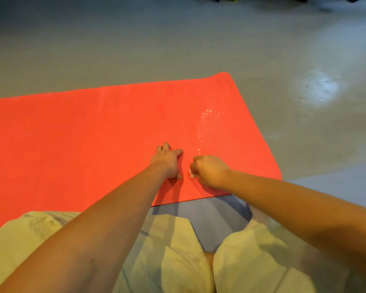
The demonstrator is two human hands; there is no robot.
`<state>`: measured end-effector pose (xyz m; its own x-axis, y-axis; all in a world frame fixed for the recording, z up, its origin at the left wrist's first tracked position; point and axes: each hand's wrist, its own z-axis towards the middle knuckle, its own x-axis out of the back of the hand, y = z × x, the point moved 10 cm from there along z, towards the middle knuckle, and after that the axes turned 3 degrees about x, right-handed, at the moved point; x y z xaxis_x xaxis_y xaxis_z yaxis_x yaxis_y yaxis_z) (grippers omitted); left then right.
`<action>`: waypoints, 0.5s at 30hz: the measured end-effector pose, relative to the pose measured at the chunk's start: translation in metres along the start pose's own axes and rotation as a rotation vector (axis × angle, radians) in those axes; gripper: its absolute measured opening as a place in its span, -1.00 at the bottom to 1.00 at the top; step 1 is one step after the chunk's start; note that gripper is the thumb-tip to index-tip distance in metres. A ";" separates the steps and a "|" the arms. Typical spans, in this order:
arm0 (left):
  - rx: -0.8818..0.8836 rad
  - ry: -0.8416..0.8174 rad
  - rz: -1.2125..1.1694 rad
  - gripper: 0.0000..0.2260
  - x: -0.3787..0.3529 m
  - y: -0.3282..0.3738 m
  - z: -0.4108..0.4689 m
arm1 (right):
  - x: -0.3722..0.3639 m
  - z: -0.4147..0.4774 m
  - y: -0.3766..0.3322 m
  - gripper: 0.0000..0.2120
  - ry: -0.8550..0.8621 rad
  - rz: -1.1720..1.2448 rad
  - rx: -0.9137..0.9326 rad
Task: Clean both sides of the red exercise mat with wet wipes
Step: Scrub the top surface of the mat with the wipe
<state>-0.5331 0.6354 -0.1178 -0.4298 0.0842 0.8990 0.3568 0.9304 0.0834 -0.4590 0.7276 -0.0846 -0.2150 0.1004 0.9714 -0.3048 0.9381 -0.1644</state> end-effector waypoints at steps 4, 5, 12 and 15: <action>-0.049 -0.014 0.046 -0.02 -0.005 0.006 0.000 | 0.007 0.016 0.011 -0.85 0.026 -0.060 -0.113; -0.051 -0.016 0.049 -0.03 -0.004 0.006 0.000 | 0.004 0.012 0.009 -0.85 0.014 -0.054 -0.106; -0.061 -0.066 0.010 0.03 -0.007 0.004 0.008 | -0.030 -0.038 -0.010 -0.81 -0.124 -0.061 0.022; -0.071 -0.067 0.002 0.06 -0.012 0.002 0.017 | -0.020 -0.024 -0.011 -0.86 -0.093 -0.092 0.020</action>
<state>-0.5409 0.6428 -0.1361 -0.4824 0.1118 0.8688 0.4144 0.9030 0.1139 -0.4288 0.7236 -0.0986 -0.2696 -0.0179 0.9628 -0.3454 0.9351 -0.0793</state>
